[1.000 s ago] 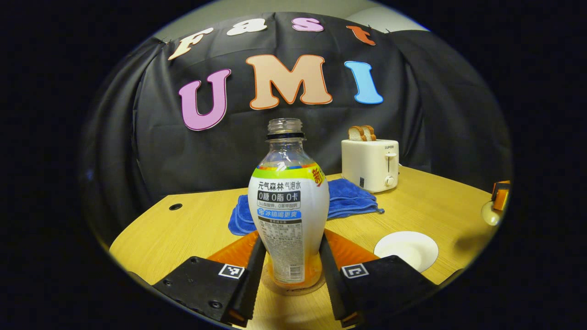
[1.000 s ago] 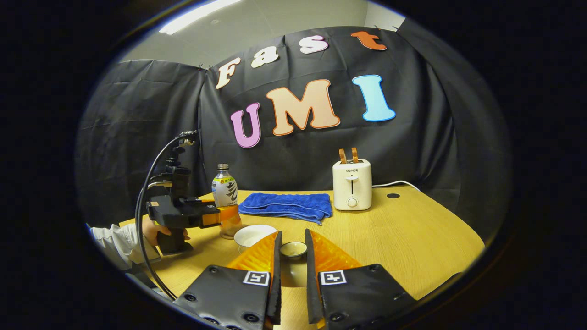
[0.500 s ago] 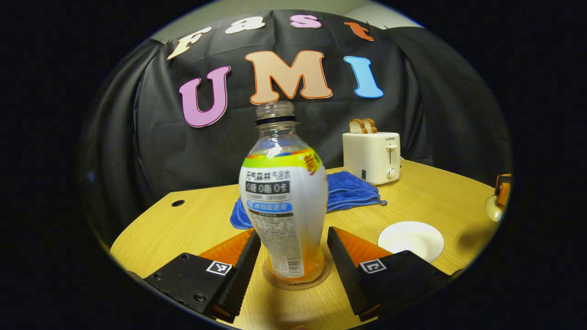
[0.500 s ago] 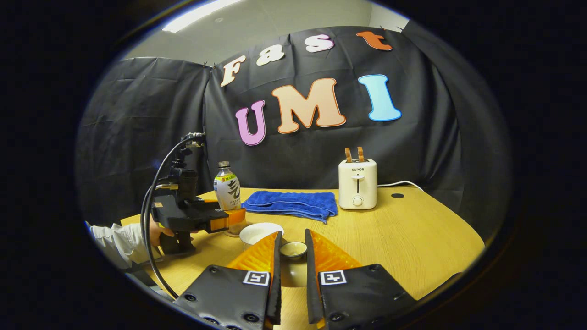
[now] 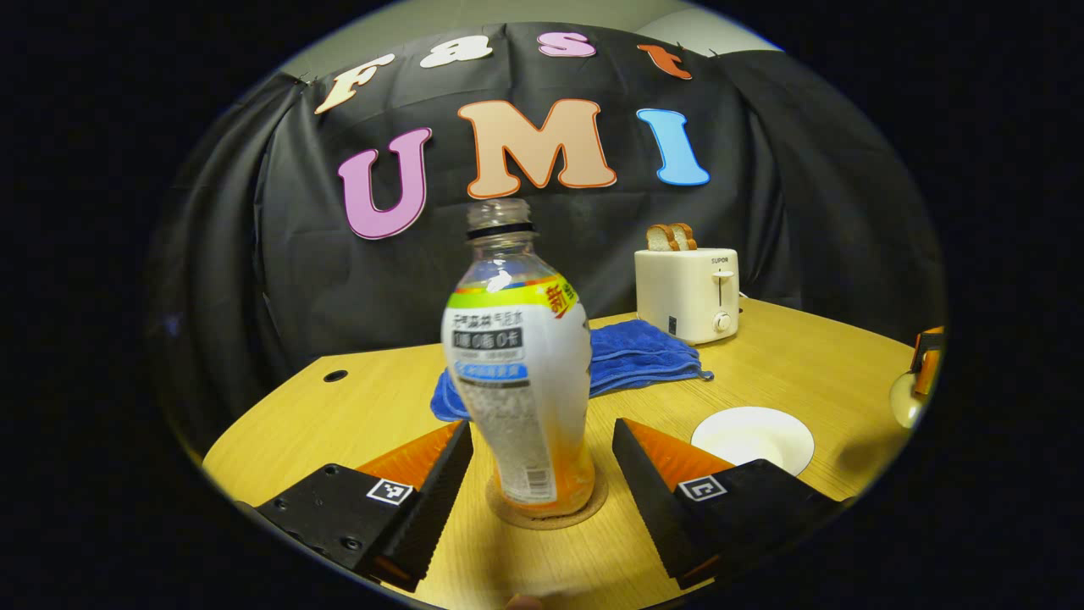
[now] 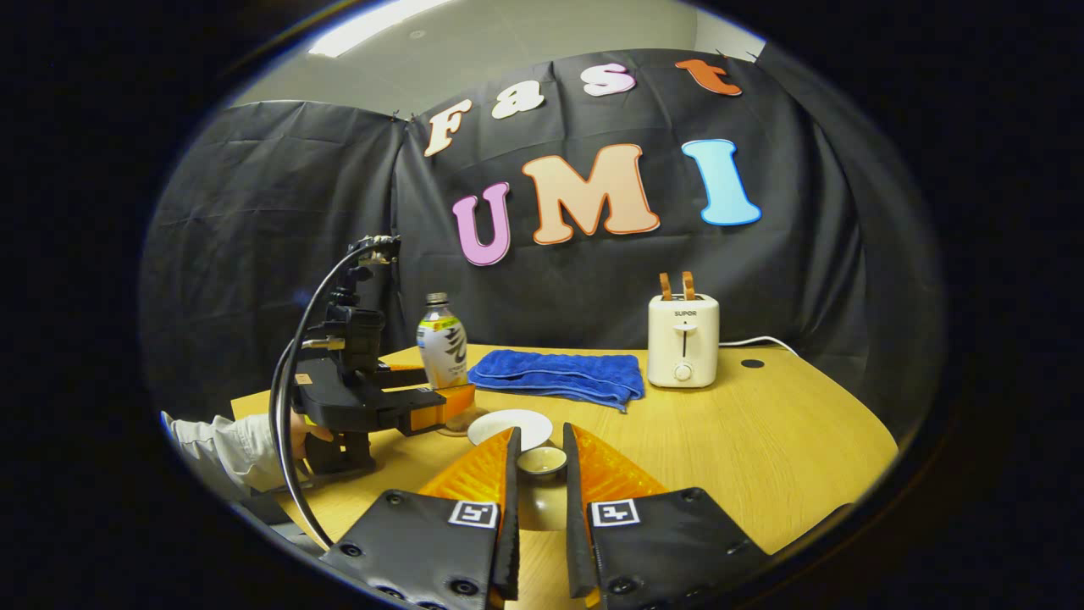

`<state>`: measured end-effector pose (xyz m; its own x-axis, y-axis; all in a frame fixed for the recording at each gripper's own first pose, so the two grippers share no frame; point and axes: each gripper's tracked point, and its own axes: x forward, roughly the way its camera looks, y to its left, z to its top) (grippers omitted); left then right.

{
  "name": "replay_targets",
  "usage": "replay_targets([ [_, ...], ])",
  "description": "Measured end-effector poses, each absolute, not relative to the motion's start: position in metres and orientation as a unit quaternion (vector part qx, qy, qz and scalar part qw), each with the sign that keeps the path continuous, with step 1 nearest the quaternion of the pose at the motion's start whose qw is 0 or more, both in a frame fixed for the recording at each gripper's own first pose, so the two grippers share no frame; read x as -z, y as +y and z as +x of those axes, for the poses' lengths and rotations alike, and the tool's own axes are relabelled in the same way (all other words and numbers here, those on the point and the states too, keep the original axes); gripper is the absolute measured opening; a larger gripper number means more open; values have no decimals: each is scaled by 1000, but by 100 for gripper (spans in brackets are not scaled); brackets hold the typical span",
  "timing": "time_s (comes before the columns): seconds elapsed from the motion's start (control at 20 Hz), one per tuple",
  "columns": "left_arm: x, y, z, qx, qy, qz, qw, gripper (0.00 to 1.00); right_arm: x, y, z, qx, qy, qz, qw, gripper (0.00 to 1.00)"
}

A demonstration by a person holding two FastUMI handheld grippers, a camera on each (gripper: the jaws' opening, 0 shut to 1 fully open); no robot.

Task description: Open the teacup lid with one hand, grasp the water bottle and pour water into the teacup with the other hand; after pouring, place the water bottle on the coaster and then close the teacup lid.

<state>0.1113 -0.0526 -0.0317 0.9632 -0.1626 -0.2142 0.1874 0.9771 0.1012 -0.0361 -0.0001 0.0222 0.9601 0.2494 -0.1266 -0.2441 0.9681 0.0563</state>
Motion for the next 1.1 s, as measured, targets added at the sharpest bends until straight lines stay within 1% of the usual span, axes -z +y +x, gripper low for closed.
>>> replay_targets([
  [0.15, 20, -46, 97, 76, 81, 56, 992, 97, -29, 11, -31, -133, 48, 21, 990, 28],
  [0.2, 17, -43, 91, 73, 76, 56, 993, 97, -28, 14, -27, -135, 48, 21, 989, 24],
  [0.25, 14, -39, 86, 69, 70, 57, 994, 97, -27, 18, -23, -137, 50, 21, 989, 28],
  [0.45, 19, -14, 57, 53, 70, 49, 995, 96, -35, 30, -7, -144, 44, 11, 989, 27],
  [0.5, 21, -10, 50, 50, 72, 46, 995, 96, -39, 34, -3, -146, 39, 5, 989, 25],
  [0.6, 26, -1, 42, 42, 75, 37, 996, 96, -42, 43, 7, -149, 31, -9, 988, 27],
  [0.8, 30, 17, 27, 20, 73, 29, 997, 96, -38, 61, 25, -156, 28, -17, 987, 27],
  [0.85, 30, 23, 24, 12, 71, 27, 997, 96, -36, 65, 30, -156, 28, -17, 987, 25],
  [0.9, 27, 26, 20, 8, 66, 26, 997, 96, -35, 67, 34, -157, 26, -16, 987, 27],
  [1.0, 24, 31, 14, 2, 58, 29, 998, 96, -29, 71, 44, -153, 25, -17, 988, 24],
  [1.1, 18, 34, 8, 1, 50, 29, 998, 96, -23, 73, 56, -147, 26, -21, 989, 26],
])
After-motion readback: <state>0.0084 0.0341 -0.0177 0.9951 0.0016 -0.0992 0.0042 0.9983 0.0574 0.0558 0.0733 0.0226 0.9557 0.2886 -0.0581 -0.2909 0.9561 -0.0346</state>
